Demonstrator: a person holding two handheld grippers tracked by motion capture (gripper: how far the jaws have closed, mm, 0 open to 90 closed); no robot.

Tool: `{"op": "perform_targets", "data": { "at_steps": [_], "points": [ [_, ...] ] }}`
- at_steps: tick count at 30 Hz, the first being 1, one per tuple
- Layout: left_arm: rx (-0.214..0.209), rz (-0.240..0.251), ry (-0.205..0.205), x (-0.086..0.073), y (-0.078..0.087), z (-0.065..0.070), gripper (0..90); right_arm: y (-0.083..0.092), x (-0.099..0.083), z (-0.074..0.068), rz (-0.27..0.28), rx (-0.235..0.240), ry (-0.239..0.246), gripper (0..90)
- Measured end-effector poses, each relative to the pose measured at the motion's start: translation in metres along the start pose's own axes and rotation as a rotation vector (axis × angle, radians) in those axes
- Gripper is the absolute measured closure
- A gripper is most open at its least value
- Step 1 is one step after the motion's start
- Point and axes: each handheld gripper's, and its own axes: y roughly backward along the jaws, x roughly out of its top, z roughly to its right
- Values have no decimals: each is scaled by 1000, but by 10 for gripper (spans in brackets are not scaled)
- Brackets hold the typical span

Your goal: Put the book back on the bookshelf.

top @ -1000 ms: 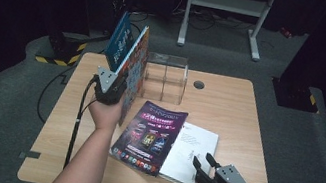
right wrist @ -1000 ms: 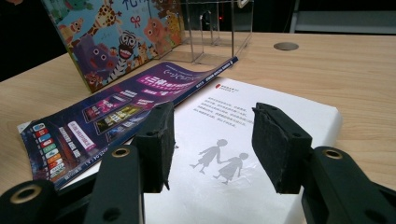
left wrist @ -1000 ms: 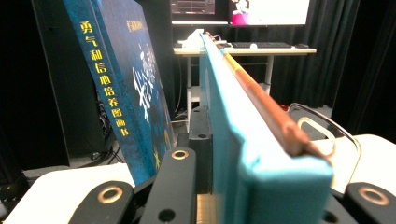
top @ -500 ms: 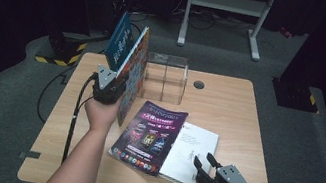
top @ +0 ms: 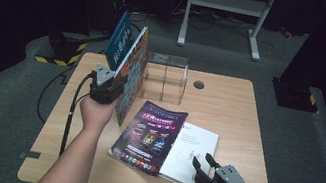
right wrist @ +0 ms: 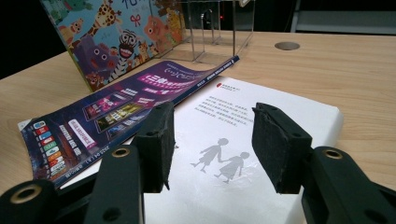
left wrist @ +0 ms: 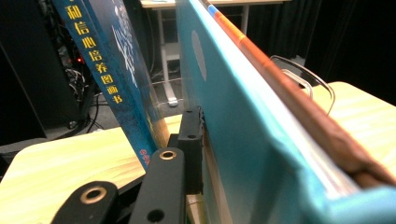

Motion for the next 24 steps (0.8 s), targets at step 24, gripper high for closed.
{"op": "perform_targets", "data": {
  "at_steps": [24],
  "points": [
    [20,-13,-23,24,15,-7,740,-2,-2,0,-14,1,-1,492]
  ]
}}
